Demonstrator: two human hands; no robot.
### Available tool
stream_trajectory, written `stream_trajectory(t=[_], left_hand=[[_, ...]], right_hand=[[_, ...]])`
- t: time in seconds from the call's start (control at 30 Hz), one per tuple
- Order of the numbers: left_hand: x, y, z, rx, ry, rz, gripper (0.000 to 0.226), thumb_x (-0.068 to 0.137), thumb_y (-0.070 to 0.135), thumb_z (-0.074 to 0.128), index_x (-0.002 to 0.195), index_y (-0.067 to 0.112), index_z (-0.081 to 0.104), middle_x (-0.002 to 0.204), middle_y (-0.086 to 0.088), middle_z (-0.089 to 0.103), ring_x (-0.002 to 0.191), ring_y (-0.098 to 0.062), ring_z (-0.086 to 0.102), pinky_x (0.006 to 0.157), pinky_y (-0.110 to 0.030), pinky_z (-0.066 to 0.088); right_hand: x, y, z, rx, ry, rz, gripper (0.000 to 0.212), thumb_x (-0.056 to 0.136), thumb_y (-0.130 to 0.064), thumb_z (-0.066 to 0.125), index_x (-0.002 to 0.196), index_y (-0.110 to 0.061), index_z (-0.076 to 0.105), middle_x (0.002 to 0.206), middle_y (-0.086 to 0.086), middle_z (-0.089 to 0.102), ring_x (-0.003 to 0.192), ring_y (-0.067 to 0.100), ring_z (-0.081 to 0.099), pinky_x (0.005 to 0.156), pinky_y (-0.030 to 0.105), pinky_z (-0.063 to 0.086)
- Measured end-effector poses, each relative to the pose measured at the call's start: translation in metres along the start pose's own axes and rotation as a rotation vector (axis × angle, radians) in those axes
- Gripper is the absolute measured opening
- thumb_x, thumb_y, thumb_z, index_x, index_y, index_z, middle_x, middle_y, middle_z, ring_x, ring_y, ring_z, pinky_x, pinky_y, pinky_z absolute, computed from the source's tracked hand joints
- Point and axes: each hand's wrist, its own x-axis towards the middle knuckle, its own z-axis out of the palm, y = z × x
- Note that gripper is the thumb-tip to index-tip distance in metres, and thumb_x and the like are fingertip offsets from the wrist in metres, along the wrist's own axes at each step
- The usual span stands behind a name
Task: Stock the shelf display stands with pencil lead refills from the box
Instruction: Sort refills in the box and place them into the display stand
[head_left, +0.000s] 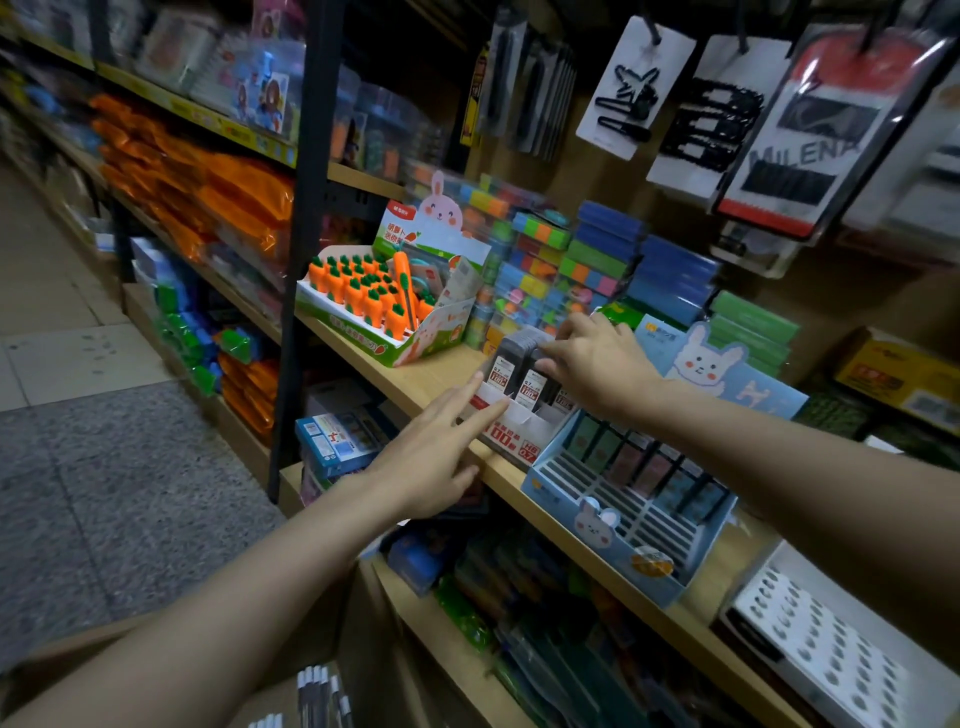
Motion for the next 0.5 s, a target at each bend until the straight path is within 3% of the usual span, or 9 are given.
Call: stream_trajectory(t=[0.1,0.17,0.27,0.33,0.37,0.43,0.5], left_hand=[[-0.012,-0.004,-0.002,0.019,-0.009,0.041,0.080,0.094,0.024,0.059,0.153,0.040,0.008,0.161,0.012,-0.017,0.149,-0.010,-0.008,0.121,-0.039,0.017],[-0.025,-0.004,-0.001,-0.035,0.007,0.044,0.077,0.094,0.025,0.058,0.152,0.044,0.010,0.161,0.016,-0.007,0.148,-0.006,-0.003,0.120,-0.032,0.015],[-0.053,0.000,0.001,-0.263,0.086,-0.048,0.059,0.094,0.019,0.059,0.146,0.036,0.036,0.148,0.011,0.038,0.137,-0.002,0.030,0.111,-0.021,0.028],[-0.077,0.003,0.005,-0.605,0.162,-0.297,0.037,0.093,0.009,0.060,0.128,0.018,0.055,0.117,0.001,0.064,0.108,-0.009,0.060,0.092,-0.021,0.048],[-0.091,0.004,0.008,-0.804,0.197,-0.467,0.025,0.094,0.004,0.058,0.118,0.011,0.059,0.100,-0.005,0.068,0.088,-0.013,0.066,0.076,-0.022,0.054],[-0.124,-0.005,0.018,-1.043,0.247,-0.790,0.013,0.096,-0.003,0.049,0.099,0.006,0.059,0.077,-0.009,0.063,0.054,-0.007,0.064,0.048,-0.016,0.050],[-0.165,-0.026,0.034,-0.962,0.304,-1.018,0.020,0.094,-0.004,0.050,0.086,0.011,0.059,0.071,-0.007,0.060,0.042,-0.003,0.057,0.041,-0.015,0.043]], right_hand=[[-0.011,-0.002,-0.005,0.009,0.000,0.031,0.047,0.099,-0.038,0.048,0.142,-0.019,0.044,0.136,0.009,0.042,0.123,0.029,0.039,0.098,0.045,0.033],[-0.026,-0.010,-0.009,0.133,0.097,0.028,0.045,0.097,-0.032,0.050,0.140,-0.021,0.046,0.132,0.008,0.046,0.120,0.028,0.042,0.095,0.043,0.035],[-0.058,-0.043,-0.010,0.384,0.225,-0.118,0.027,0.092,-0.022,0.056,0.118,-0.018,0.063,0.115,0.004,0.057,0.107,0.025,0.053,0.085,0.043,0.044],[-0.084,-0.080,-0.004,0.559,0.188,-0.243,0.017,0.088,-0.017,0.060,0.103,-0.015,0.069,0.099,0.004,0.064,0.094,0.025,0.061,0.078,0.040,0.048],[-0.095,-0.099,0.002,0.620,0.124,-0.289,0.015,0.087,-0.016,0.060,0.099,-0.015,0.070,0.094,0.004,0.067,0.090,0.025,0.063,0.077,0.039,0.049],[-0.114,-0.138,0.022,0.680,-0.080,-0.355,0.015,0.087,-0.020,0.060,0.098,-0.020,0.070,0.094,0.003,0.070,0.090,0.023,0.066,0.079,0.038,0.051],[-0.127,-0.176,0.050,0.692,-0.326,-0.398,0.016,0.089,-0.025,0.060,0.099,-0.022,0.072,0.098,0.002,0.073,0.095,0.020,0.067,0.083,0.034,0.052]])
